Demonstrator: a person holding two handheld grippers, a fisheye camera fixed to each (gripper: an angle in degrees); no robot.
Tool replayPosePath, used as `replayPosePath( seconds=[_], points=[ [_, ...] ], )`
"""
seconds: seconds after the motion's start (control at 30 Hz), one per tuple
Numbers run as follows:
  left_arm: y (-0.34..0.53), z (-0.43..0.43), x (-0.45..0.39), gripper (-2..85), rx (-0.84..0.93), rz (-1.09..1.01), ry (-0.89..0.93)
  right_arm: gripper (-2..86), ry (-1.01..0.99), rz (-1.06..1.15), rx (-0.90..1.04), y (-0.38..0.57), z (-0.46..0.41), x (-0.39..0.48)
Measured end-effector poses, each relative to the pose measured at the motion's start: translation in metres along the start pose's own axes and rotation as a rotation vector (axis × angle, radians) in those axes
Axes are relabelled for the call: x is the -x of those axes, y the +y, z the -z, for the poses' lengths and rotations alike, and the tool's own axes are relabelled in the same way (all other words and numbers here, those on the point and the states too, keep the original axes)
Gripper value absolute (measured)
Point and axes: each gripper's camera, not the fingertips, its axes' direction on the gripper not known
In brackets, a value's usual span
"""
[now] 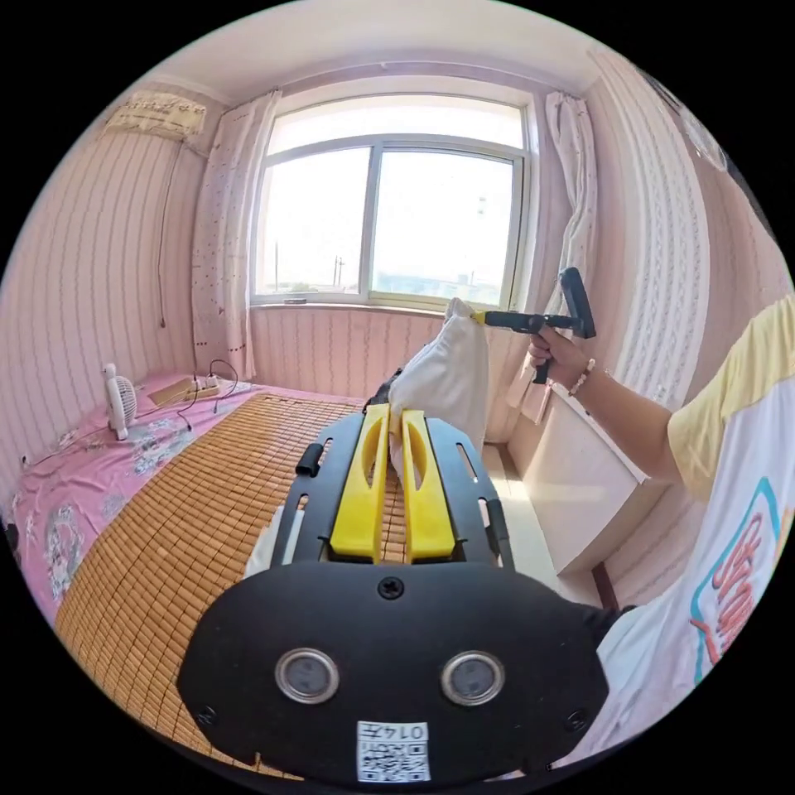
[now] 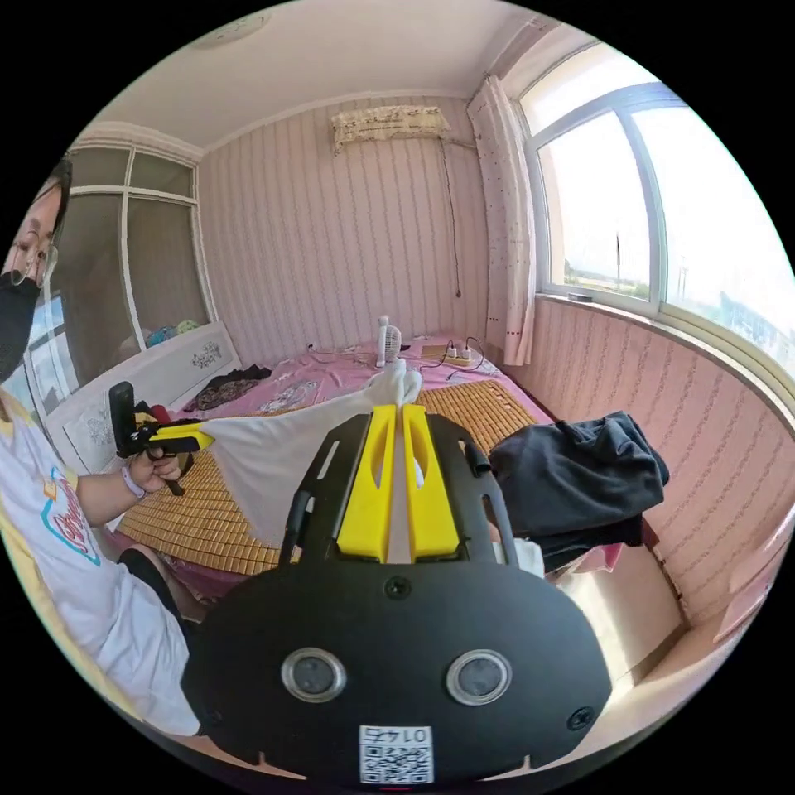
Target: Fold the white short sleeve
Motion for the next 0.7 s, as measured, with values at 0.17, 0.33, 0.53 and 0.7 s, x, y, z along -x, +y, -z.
replayPosePath(
  seconds=[0.17,0.33,0.53,0.7],
  points=[
    [-0.090,-0.137,0.040,4.7,-0.010,0.201,0.104,4.0,0.341,-0.014,0.167,-0.085,-0.018,-0.090],
    [-0.066,-0.197,0.062,2.1,0.258,0.285,-0.096,9.7,0.548,-0.204,0.399,-0.066,-0.102,-0.166],
    [0.058,-0.092,0.066,-0.4,0.332,0.324,-0.091,7.3,0.433,-0.153,0.284,0.086,-0.108,-0.087],
    [0.172,0.060,0.030,-0.9,0.435,0.387,-0.284,0.0,0.345,-0.188,0.456,0.212,-0.105,0.004]
  ],
)
